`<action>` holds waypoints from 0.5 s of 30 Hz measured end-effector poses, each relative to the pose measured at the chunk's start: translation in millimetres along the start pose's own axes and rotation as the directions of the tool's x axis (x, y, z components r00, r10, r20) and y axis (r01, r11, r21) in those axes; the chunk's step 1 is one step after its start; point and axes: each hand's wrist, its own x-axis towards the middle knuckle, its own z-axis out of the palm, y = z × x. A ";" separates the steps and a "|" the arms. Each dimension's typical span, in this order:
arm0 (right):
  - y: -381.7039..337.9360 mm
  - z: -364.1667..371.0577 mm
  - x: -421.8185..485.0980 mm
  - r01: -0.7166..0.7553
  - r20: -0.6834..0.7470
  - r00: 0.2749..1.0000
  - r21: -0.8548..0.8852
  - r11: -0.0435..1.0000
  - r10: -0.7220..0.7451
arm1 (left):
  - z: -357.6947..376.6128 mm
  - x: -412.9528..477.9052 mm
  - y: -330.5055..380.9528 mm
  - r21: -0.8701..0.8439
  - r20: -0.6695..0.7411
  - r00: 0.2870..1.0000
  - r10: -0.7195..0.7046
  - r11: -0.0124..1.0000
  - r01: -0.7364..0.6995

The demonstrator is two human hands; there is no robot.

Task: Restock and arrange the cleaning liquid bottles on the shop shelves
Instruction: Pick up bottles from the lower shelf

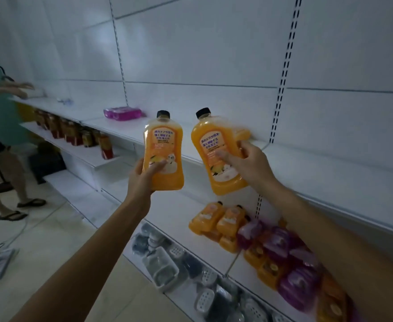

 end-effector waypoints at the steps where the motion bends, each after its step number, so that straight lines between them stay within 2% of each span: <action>1: -4.5 -4.7 9.1 0.000 -0.013 1.000 -0.002 1.000 0.000 | 5.3 6.6 5.0 -0.004 0.031 0.999 0.023 1.000 -0.023; 6: -2.1 -23.3 54.9 -0.028 -0.166 0.986 -0.039 0.999 0.021 | 41.2 49.0 23.0 0.032 0.158 0.985 0.074 0.996 -0.080; 11: 25.7 -42.8 85.1 -0.111 -0.377 0.921 -0.022 0.994 0.095 | 97.8 108.5 15.6 0.124 0.287 0.952 0.105 0.981 -0.146; 15: 51.0 -66.9 99.6 -0.214 -0.499 0.854 -0.082 0.973 0.146 | 149.9 143.1 1.2 0.254 0.413 0.890 0.193 0.914 -0.316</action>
